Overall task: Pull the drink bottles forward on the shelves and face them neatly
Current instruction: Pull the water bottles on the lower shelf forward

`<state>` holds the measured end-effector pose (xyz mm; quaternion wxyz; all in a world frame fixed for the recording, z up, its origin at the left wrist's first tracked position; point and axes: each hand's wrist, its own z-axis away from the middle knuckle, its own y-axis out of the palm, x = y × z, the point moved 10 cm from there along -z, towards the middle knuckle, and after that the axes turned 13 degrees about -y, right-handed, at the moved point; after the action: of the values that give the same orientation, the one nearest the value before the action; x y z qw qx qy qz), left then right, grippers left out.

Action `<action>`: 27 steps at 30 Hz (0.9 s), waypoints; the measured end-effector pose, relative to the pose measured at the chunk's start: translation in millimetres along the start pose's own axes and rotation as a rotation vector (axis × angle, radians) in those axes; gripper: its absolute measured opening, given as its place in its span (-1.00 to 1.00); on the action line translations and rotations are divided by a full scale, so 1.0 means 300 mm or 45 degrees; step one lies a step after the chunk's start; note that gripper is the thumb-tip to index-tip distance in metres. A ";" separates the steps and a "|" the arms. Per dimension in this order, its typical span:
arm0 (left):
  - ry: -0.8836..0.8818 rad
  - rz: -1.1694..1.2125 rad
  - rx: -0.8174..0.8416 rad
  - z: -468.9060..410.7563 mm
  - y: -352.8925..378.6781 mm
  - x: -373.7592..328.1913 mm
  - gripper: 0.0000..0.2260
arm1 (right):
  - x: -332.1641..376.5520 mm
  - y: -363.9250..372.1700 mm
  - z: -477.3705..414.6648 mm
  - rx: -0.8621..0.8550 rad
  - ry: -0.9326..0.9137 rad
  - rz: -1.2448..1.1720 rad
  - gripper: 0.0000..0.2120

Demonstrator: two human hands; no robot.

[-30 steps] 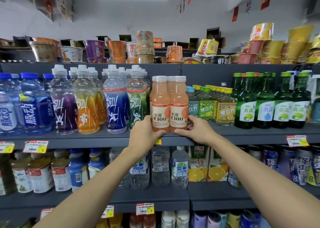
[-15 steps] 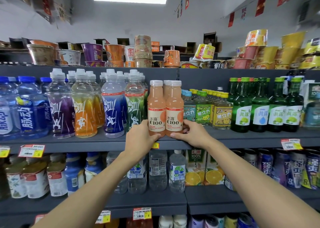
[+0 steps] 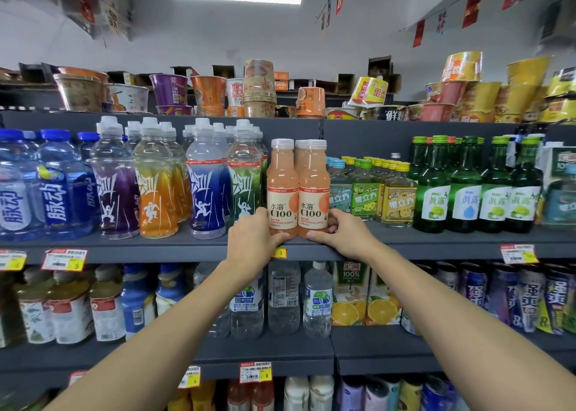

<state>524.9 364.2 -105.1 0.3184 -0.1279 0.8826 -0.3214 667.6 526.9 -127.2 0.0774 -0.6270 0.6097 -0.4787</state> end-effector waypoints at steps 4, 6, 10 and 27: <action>0.030 -0.054 -0.027 0.006 -0.031 -0.008 -0.49 | 0.053 -0.011 0.025 -0.029 0.002 0.105 -0.27; 0.034 0.021 -0.040 0.025 -0.054 0.004 -0.53 | 0.078 -0.022 0.063 -0.175 -0.017 0.046 -0.26; 0.175 0.212 -0.220 0.160 -0.093 0.040 -0.65 | 0.149 -0.042 0.276 -0.760 -0.322 0.198 -0.66; -0.334 0.227 0.173 0.454 0.500 0.343 -0.61 | -0.330 0.441 0.504 -0.482 0.456 0.245 -0.27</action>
<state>531.0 367.8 -332.2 0.4661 -0.0680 0.8175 -0.3314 701.2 504.0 -347.5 -0.1050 -0.4749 0.7491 -0.4497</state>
